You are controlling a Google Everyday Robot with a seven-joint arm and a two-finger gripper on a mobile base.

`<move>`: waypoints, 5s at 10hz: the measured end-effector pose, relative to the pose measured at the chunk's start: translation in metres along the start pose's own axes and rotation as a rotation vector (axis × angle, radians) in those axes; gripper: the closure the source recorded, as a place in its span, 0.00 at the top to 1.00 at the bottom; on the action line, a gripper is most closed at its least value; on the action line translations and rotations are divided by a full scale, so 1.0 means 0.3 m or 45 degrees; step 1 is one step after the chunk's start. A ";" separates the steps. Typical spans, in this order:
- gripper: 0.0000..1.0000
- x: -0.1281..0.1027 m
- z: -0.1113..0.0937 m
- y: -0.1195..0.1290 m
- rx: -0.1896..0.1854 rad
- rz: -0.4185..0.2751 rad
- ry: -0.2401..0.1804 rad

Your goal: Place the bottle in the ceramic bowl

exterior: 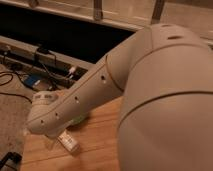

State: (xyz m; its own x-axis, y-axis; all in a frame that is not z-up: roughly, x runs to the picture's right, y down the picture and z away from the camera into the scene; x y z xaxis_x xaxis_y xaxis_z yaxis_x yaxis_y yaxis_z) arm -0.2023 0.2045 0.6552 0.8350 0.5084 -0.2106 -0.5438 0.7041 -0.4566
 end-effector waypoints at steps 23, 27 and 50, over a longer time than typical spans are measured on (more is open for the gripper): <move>0.79 0.003 0.465 0.007 -0.154 0.126 0.081; 0.45 0.007 0.454 0.025 -0.131 0.098 0.095; 0.00 -0.094 -0.174 -0.334 0.246 -0.058 -0.244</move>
State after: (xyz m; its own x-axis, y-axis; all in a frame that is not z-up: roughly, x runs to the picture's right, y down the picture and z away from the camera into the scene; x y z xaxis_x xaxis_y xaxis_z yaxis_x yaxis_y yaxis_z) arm -0.1670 0.0937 0.6616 0.8377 0.5459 -0.0177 -0.5276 0.8004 -0.2844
